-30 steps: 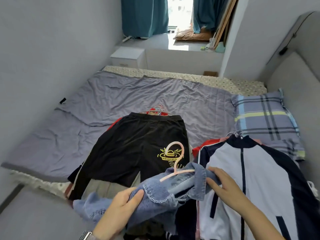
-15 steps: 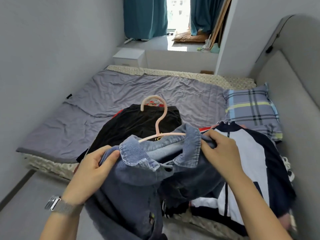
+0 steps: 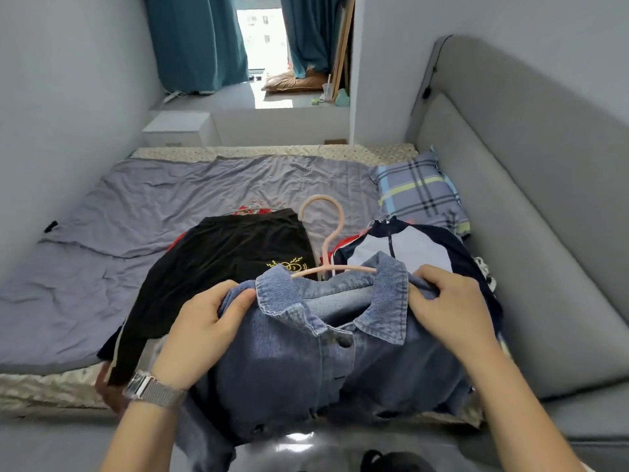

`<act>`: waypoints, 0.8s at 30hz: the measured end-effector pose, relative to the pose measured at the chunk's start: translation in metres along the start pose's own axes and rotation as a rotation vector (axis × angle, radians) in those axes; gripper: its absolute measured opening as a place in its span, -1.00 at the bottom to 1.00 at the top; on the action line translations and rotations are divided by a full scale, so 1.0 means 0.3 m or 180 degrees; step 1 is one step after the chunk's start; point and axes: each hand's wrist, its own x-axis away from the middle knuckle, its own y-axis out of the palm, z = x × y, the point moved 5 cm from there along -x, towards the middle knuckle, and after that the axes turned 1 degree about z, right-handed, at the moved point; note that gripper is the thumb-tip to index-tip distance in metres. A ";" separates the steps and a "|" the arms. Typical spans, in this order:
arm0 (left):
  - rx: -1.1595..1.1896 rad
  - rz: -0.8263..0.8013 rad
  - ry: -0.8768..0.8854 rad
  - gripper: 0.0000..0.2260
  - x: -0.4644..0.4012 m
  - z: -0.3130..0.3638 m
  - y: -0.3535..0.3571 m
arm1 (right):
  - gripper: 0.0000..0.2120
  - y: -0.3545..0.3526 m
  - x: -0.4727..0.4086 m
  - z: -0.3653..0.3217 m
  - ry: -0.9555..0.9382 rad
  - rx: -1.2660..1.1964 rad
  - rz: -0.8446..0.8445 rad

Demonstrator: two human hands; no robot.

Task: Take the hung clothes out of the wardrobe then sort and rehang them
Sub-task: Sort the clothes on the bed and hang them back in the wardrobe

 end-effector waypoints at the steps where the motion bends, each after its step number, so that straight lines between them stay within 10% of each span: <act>1: 0.0035 -0.0080 0.0050 -0.65 -0.012 0.017 0.026 | -0.80 -0.025 0.011 0.024 0.0070 0.0016 0.0042; 15: 0.0512 -0.0410 0.0284 -0.52 -0.366 0.274 0.465 | -0.88 -0.318 -0.244 0.326 0.0644 -0.0512 0.1010; 20: 0.0637 0.0283 0.0270 -0.93 -0.657 0.375 0.499 | -0.88 -0.396 -0.619 0.384 0.0311 -0.0782 0.1020; 24: 0.0551 0.0725 -0.0365 -0.73 -0.823 0.283 0.499 | -0.78 -0.243 -1.015 0.564 0.0353 -0.0682 0.0473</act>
